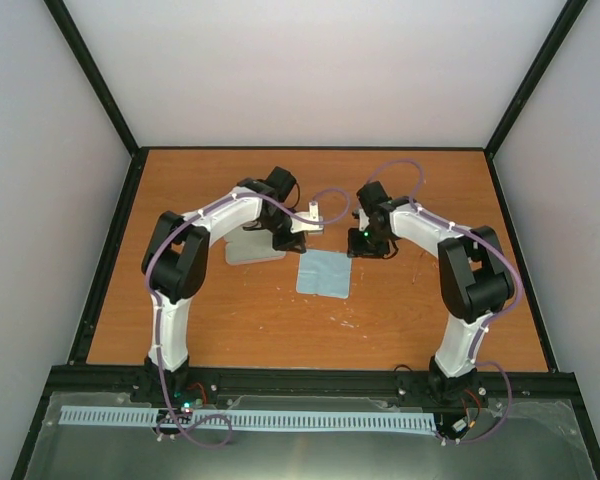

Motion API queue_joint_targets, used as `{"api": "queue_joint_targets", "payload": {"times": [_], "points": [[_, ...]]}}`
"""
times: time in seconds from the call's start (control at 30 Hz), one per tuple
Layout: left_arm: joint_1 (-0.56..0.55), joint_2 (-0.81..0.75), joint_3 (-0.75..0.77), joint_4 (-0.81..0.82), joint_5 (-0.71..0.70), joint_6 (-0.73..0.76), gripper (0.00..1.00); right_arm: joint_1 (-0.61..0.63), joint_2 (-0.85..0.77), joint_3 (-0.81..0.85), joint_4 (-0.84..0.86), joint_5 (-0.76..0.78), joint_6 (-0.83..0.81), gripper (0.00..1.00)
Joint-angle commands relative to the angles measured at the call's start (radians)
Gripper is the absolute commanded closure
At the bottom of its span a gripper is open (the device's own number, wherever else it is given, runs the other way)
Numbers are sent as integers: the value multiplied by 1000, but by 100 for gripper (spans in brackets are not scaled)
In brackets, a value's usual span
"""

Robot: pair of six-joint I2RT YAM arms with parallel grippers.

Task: Organize the sunglasses
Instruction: Fold the glasses cleaning cloth at the center of the board.

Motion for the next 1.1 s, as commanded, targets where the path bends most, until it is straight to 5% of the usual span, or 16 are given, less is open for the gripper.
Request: {"api": "queue_joint_targets", "payload": {"times": [0.0,1.07], "points": [[-8,16,-10,49,-46,-40,69,13,27,30,-10,38,-3,61],[-8,130,47,87,-64,-81,73,36,146,90,8,46,-3,71]]}}
